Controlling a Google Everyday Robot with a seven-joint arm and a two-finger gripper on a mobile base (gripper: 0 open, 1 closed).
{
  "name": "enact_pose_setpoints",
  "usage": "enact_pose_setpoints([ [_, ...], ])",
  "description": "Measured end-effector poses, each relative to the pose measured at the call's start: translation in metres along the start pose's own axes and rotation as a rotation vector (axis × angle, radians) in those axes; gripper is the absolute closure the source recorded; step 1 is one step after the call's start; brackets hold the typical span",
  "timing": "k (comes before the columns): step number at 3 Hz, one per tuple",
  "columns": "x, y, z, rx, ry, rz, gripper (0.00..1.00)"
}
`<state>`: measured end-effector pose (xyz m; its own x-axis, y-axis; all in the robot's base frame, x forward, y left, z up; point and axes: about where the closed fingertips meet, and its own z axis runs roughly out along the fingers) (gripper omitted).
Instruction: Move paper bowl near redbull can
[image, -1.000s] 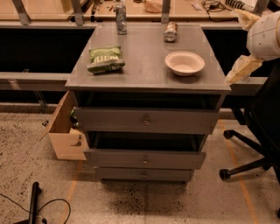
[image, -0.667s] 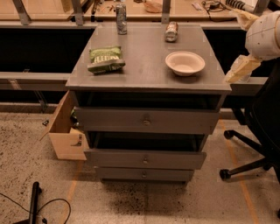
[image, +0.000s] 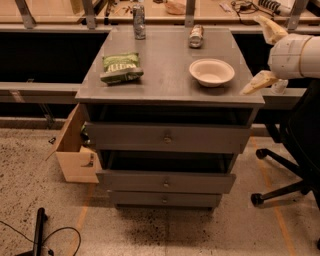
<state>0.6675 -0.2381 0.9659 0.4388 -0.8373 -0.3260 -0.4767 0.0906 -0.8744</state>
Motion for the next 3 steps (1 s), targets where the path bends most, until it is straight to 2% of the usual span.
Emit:
enact_pose_setpoints([
  [1, 0.009, 0.009, 0.028, 0.056, -0.065, -0.092, 0.17],
  [2, 0.024, 0.02, 0.055, 0.081, -0.067, -0.162, 0.36],
  [3, 0.037, 0.022, 0.073, 0.101, -0.057, -0.218, 0.46],
])
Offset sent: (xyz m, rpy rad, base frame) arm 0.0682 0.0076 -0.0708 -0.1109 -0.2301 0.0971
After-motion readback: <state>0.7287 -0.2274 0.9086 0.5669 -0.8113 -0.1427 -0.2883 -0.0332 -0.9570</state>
